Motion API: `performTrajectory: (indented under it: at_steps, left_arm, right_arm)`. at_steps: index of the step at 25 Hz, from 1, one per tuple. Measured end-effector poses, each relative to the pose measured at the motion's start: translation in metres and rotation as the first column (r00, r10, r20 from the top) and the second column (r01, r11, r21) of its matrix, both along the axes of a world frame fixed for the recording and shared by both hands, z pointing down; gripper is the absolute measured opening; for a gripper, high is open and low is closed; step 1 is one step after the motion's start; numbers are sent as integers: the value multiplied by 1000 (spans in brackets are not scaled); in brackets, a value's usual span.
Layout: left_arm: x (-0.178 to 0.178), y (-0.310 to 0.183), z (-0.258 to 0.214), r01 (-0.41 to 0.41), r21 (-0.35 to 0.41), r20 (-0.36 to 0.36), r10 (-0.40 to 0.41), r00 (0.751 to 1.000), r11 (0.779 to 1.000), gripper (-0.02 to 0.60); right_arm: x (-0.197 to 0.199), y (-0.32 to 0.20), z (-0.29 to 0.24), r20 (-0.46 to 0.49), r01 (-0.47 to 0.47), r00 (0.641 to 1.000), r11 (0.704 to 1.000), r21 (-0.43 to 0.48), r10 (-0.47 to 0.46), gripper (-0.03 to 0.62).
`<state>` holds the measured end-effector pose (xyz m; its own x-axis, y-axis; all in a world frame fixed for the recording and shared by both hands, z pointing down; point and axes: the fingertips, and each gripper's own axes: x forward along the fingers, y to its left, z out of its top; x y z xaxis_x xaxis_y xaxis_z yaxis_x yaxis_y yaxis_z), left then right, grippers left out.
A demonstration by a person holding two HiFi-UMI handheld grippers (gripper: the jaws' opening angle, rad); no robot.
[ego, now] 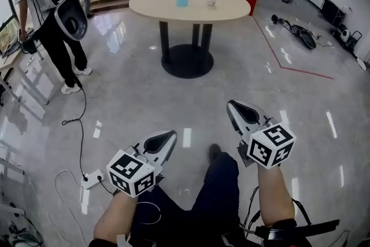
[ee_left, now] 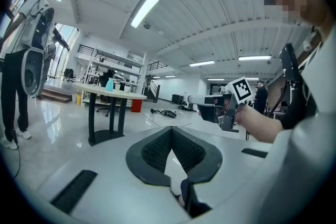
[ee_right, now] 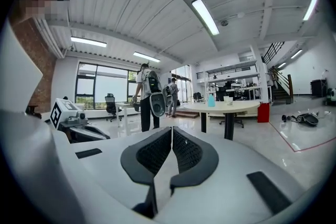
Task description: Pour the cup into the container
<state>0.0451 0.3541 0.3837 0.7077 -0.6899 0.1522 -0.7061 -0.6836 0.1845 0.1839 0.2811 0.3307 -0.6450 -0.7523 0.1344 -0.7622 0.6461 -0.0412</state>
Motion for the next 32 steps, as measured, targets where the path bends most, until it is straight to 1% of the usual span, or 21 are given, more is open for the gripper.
performTrajectory:
  at_steps: [2, 4, 8, 11, 14, 17, 19, 22, 24, 27, 29, 32]
  left_arm:
    - [5, 29, -2, -27, 4, 0, 27, 1000, 1000, 2]
    - [6, 60, 0, -34, 5, 9, 34, 999, 999, 2]
    - [-5, 129, -8, -4, 31, 22, 3, 1000, 999, 1]
    - [-11, 176, -17, 18, 43, -14, -17, 1000, 999, 2]
    - [-14, 209, -25, 15, 63, -23, -13, 1000, 998, 2]
    - [-19, 237, -35, -4, 94, -26, 6, 1000, 996, 1]
    - [-26, 256, -39, -2, 101, -30, 5, 1000, 995, 2]
    - [-32, 273, -46, 1, 108, -40, 4, 999, 994, 2]
    - [-35, 274, -53, 1, 117, -33, 3, 999, 993, 2]
    - [-42, 272, -64, 26, 135, -14, -25, 1000, 991, 0]
    - [-48, 269, -74, 50, 152, -29, -46, 998, 987, 0]
    - [-54, 262, -81, 74, 149, -61, -66, 996, 986, 0]
  right_arm:
    - [5, 26, 3, 9, -13, 1000, 1000, -10, 13, 12]
    - [6, 56, 7, 18, -23, 1000, 1000, -19, 23, 12]
    - [-4, 133, 8, 51, -33, 998, 999, -26, 34, 12]
    - [-10, 191, 7, 43, -41, 998, 999, -16, 41, 12]
    - [-11, 230, 1, 41, -56, 998, 998, 0, 56, 12]
    - [-14, 262, -6, 54, -78, 996, 997, 21, 77, 12]
    - [-19, 284, -10, 63, -82, 995, 996, 27, 80, 12]
    - [-20, 305, -16, 83, -98, 992, 995, 24, 95, 8]
    - [-19, 310, -20, 94, -112, 990, 993, 24, 109, 8]
    - [-20, 316, -25, 89, -128, 988, 991, 49, 124, 6]
    - [-21, 317, -31, 91, -137, 987, 989, 63, 131, 6]
    - [-21, 316, -37, 112, -144, 984, 988, 63, 136, 5]
